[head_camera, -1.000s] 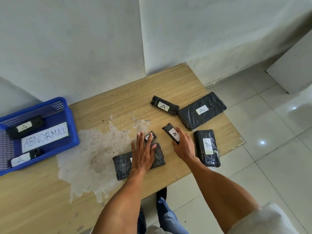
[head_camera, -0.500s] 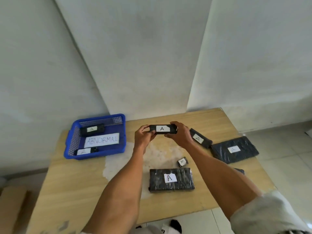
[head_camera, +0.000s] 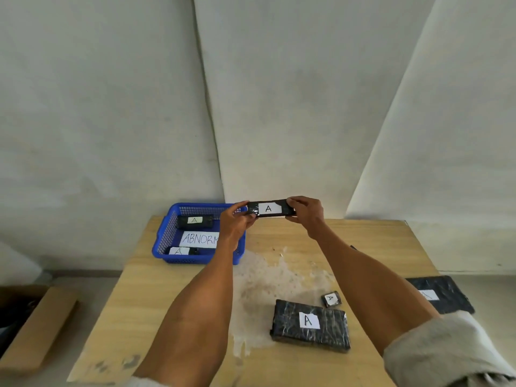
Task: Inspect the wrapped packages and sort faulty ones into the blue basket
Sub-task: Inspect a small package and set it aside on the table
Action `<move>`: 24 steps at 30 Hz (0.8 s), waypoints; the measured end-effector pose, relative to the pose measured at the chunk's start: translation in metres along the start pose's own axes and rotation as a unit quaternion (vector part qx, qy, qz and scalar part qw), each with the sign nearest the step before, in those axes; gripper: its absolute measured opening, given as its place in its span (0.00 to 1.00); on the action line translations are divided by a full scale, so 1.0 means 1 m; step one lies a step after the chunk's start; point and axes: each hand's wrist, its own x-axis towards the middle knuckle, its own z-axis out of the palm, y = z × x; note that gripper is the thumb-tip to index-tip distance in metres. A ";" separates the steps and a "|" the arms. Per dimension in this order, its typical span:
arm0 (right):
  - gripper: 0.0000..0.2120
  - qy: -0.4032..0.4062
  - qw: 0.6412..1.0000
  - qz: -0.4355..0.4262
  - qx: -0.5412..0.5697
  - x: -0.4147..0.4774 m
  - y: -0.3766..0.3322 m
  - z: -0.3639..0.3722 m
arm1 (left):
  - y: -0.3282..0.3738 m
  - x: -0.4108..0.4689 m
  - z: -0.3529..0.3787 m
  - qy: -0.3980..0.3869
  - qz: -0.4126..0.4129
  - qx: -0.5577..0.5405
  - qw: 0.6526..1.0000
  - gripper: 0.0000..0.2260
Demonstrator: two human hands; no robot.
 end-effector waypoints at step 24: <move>0.23 -0.088 0.993 -0.074 0.010 -0.011 0.007 -0.017 | 0.022 -0.006 0.006 0.071 0.019 0.027 0.997 0.04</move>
